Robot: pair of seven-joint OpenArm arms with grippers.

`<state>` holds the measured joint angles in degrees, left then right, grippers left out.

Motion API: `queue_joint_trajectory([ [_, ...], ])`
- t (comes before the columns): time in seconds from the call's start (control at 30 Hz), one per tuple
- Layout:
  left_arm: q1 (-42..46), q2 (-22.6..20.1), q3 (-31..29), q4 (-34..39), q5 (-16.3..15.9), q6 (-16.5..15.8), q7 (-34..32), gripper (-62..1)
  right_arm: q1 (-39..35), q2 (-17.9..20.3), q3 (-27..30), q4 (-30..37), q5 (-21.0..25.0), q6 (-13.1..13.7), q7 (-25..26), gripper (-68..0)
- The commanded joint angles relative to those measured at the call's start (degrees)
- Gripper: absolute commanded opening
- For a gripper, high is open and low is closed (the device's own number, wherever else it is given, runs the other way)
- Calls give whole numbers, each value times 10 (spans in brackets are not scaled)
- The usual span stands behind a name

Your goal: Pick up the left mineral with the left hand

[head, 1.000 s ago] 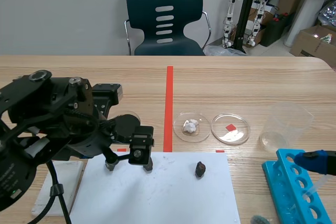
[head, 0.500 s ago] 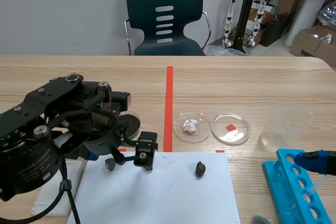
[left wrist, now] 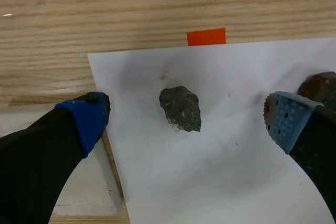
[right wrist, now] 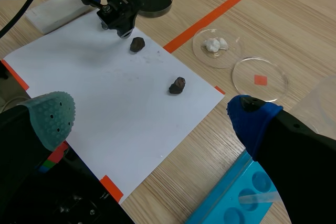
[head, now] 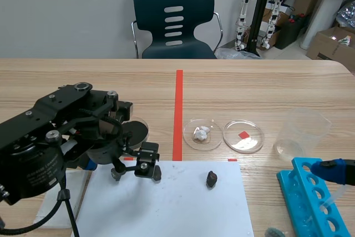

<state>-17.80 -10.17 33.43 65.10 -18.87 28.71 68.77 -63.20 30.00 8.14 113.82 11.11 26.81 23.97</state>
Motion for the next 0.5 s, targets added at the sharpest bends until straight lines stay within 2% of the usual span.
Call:
queue_joint_trajectory([
  [0.0, -10, 0, 0, 2, 2, 0, 0, 2, 2, 0, 2, 4, 7, 0, 8, -71],
  [0.37, -11, 0, 0, -19, -13, 0, 1, -3, 2, 0, 2, 4, 7, 0, 8, -71],
  [0.47, -11, 0, 0, -19, -15, 0, 4, -79, 2, 0, 2, 4, 7, 0, 8, -71],
])
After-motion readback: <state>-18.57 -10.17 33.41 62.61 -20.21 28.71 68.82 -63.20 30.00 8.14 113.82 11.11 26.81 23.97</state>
